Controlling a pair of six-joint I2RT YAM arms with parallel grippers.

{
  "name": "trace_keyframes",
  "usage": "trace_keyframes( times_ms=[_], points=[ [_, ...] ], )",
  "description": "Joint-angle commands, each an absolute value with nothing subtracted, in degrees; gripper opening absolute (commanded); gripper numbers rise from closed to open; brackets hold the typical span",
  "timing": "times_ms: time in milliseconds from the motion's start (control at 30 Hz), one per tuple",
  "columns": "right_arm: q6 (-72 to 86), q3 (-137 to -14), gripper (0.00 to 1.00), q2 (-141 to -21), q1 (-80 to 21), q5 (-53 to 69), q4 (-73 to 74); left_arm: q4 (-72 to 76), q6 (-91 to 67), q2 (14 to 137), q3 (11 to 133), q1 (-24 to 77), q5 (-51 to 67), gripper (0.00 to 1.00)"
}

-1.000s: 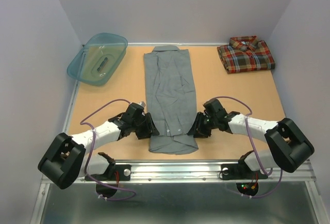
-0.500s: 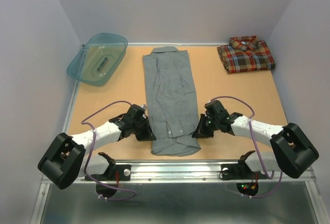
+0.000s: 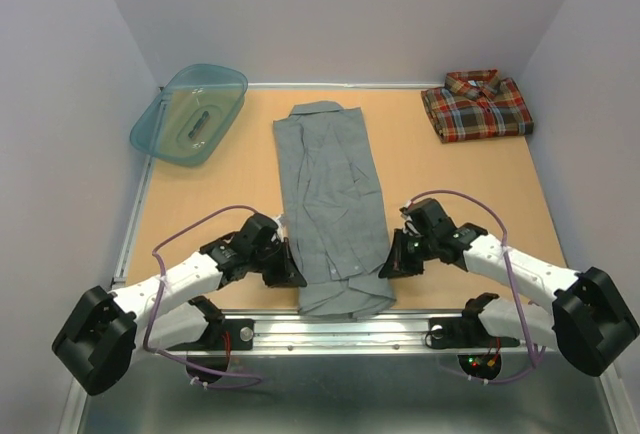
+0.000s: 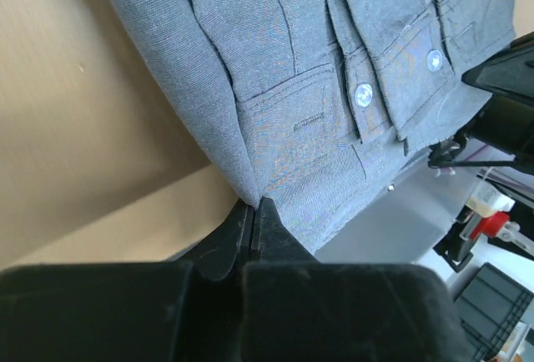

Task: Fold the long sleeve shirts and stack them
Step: Fold the shirt

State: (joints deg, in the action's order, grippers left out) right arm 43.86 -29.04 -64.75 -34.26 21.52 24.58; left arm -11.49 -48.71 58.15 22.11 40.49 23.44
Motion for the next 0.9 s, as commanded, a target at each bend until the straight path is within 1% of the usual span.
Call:
trace_keyframes(
  times_ms=[0,100,233,300,433,467,633,733,867],
  points=[
    [42.36,-30.75,0.01,-62.4,-34.37,20.57,29.97,-17.66,-49.74,53.89,25.21,40.52,22.86,0.0],
    [43.24,-37.41,0.01,-62.92,-34.45,18.56,30.85,-19.07,-50.62,52.91,32.14,40.08,19.34,0.0],
    [43.33,-43.93,0.01,-65.47,-34.28,15.21,31.46,-19.25,-50.62,54.49,37.34,37.89,16.18,0.0],
    [42.81,-48.85,0.01,-68.81,-34.28,14.33,31.64,-18.72,-50.62,56.15,38.84,35.87,14.6,0.0],
    [41.31,-58.5,0.01,-75.57,-33.66,12.48,31.99,-15.66,-50.27,58.09,41.4,31.48,15.12,0.0],
    [41.05,-58.53,0.01,-75.59,-33.49,12.13,31.99,-14.95,-50.27,58.1,41.57,30.42,15.12,0.0],
    [39.46,-67.49,0.01,-84.36,-31.21,13.44,31.99,-11.7,-49.83,60.2,42.18,22.34,17.13,0.0],
    [38.15,-71.87,0.01,-88.92,-29.19,14.15,31.99,-9.06,-49.22,63.18,44.11,18.21,17.84,0.0],
    [37.44,-77.07,0.01,-94.38,-27.07,15.9,31.99,-7.3,-46.76,69.24,48.16,16.44,18.46,0.0]
  ],
)
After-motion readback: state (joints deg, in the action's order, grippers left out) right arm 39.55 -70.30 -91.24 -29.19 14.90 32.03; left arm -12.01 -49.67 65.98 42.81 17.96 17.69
